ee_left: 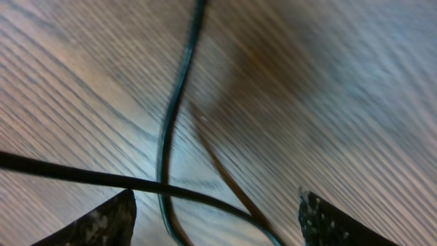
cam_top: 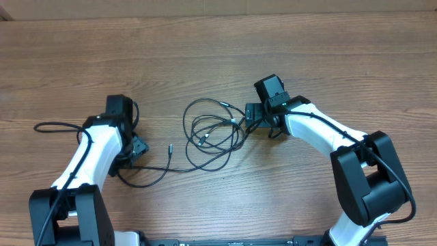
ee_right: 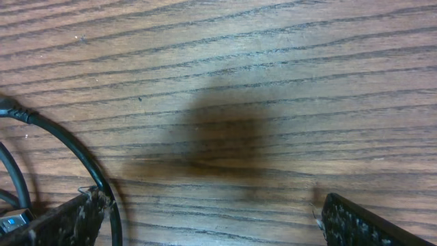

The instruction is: Untangle cables

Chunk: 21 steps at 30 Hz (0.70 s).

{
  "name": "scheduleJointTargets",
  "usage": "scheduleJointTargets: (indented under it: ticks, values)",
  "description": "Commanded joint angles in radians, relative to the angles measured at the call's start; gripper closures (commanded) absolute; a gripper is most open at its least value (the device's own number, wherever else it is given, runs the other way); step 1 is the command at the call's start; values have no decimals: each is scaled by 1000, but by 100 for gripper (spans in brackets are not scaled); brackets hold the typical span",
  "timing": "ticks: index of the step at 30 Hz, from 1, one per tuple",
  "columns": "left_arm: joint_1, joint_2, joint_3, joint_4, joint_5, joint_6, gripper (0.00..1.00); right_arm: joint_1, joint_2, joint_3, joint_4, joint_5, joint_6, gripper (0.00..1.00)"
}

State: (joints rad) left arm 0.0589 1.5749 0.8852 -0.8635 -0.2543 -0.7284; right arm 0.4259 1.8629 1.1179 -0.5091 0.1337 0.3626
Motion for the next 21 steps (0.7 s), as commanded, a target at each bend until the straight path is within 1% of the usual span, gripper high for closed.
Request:
scheduleJointTargets:
  ticks: [1,3,4,9,11,12,15,17,20,21]
  values:
    - [0,8,-57,44,-76,-74,18,-2,2,-6,7,-5,4,0]
    - [0,8,-94,99,-79,-82,10,-2,2,-6,7,-5,4,0]
    - [0,8,-106,117,-78,-84,9,-2,2,-6,7,-5,4,0]
    - [0,8,-165,194,-79,-100,10,-2,2,-6,7,-5,4,0]
    - [0,8,-181,214,-80,-111,20,-2,2,-6,7,-5,4,0]
    - [0,8,-189,224,-79,-111,30,-2,2,-6,7,-5,4,0]
    - [0,8,-215,249,-79,-131,49,-2,2,-6,7,-5,4,0]
    - [0,8,-232,268,-79,-148,58,-2,2,-6,7,-5,4,0]
    - [0,8,-261,317,-79,-148,67,-2,2,-6,7,-5,4,0]
    - [0,8,-268,329,-78,-149,69,-2,2,-6,7,-5,4,0]
